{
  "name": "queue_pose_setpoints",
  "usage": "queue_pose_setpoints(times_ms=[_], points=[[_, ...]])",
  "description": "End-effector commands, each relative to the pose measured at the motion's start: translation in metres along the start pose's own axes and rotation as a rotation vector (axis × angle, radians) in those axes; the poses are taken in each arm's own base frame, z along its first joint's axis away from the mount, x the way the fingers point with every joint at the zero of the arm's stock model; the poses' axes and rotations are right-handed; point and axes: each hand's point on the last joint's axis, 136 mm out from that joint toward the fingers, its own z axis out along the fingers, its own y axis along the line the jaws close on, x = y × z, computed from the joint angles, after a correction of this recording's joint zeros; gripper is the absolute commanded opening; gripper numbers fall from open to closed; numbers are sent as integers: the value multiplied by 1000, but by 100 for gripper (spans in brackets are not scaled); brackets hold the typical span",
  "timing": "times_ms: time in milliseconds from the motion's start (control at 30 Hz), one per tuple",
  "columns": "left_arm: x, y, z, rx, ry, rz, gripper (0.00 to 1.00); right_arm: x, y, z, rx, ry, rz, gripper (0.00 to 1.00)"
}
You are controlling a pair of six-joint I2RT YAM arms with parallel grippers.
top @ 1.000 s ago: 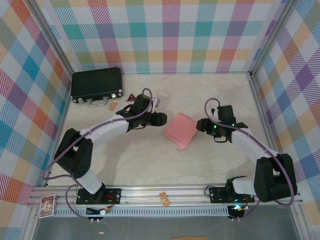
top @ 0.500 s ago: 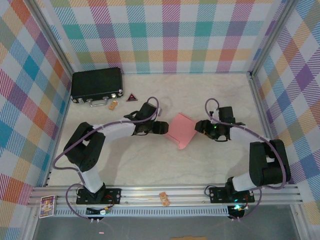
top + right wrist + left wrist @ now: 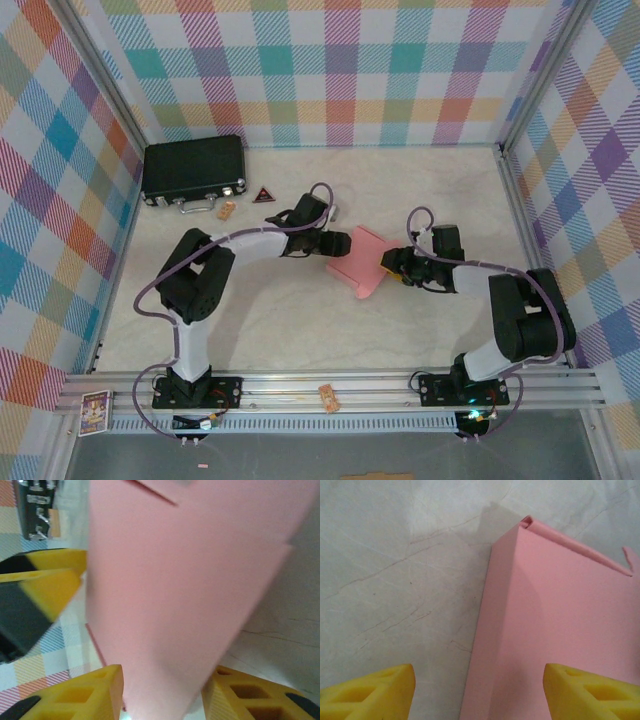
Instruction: Fold the paper box
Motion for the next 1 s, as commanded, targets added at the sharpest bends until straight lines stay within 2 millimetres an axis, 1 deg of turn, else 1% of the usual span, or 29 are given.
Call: queue_pose_setpoints(times_ms=[0, 133, 300, 367, 433, 533, 633, 833, 900, 967], points=[[1, -4, 6, 29, 30, 7, 67, -6, 28, -6, -82, -18, -55, 44], [-1, -4, 7, 44, 28, -21, 65, -8, 36, -8, -96, -19, -72, 44], [-4, -2, 4, 56, 26, -49, 65, -14, 49, -14, -100, -29, -97, 44], [-5, -3, 2, 64, 25, -51, 65, -16, 52, -16, -96, -33, -107, 45], [-7, -3, 1, 67, 22, -50, 65, -17, 50, -16, -78, -33, -104, 44], [-4, -5, 2, 79, 38, -42, 65, -14, 40, -14, -41, -28, -91, 45], [1, -4, 5, 81, 57, -34, 64, -8, 21, -8, 4, -17, -60, 45], [15, -2, 14, 73, 109, -24, 64, -3, -7, 7, 41, -5, 1, 45], [20, -3, 16, 54, 131, -4, 63, -3, -15, 12, 54, 3, 26, 43], [23, -1, 17, 26, 142, 14, 63, -1, -24, 16, 75, 7, 47, 40]])
